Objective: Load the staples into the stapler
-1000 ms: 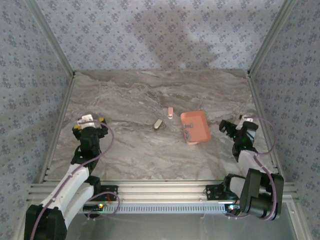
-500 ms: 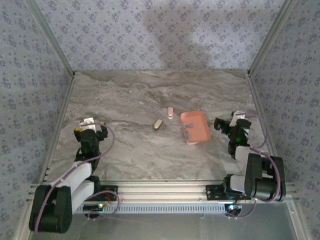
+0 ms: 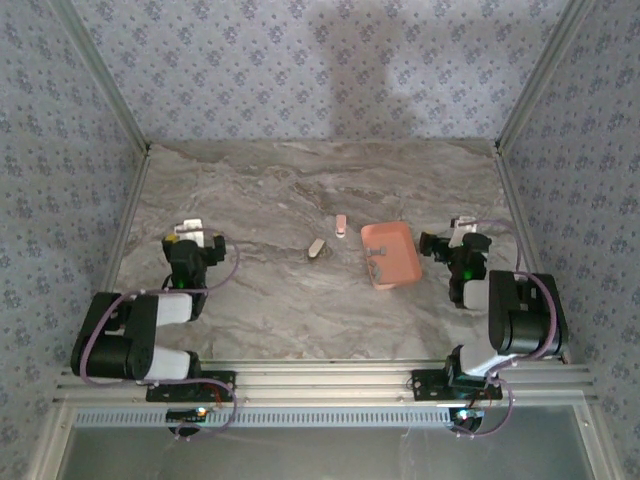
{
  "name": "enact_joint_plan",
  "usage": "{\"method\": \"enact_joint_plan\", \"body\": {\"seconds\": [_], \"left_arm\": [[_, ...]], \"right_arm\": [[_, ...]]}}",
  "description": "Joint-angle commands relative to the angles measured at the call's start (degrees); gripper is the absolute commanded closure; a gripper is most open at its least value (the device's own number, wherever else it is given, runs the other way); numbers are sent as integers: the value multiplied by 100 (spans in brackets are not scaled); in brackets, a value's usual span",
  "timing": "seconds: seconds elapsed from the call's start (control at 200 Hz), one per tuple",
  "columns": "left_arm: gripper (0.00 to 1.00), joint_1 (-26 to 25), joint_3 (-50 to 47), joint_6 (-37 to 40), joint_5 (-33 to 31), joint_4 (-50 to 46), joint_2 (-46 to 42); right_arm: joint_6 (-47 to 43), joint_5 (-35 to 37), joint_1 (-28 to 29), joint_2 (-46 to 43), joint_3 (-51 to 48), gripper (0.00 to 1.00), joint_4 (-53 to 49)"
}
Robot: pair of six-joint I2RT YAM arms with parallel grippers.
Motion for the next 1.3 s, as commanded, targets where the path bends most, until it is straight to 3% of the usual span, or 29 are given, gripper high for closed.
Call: {"method": "enact_joint_plan", "body": {"seconds": [0.0, 0.075, 0.245, 0.345, 1.294], "left_arm": [[2, 40, 80, 174, 241, 740, 416], [2, 132, 105, 98, 359, 883, 666], [2, 360, 662, -157, 472, -150, 723], [2, 680, 673, -439, 838, -203, 712], [2, 596, 745, -321, 791, -321, 722]], "right_arm": [[-177, 117, 43, 50, 157, 0, 247], [-187, 148, 64, 64, 164, 0, 249], [-308, 16, 115, 70, 292, 0, 33], [-323, 48, 142, 78, 298, 0, -2], [-303, -73, 101, 89, 305, 0, -5]]}}
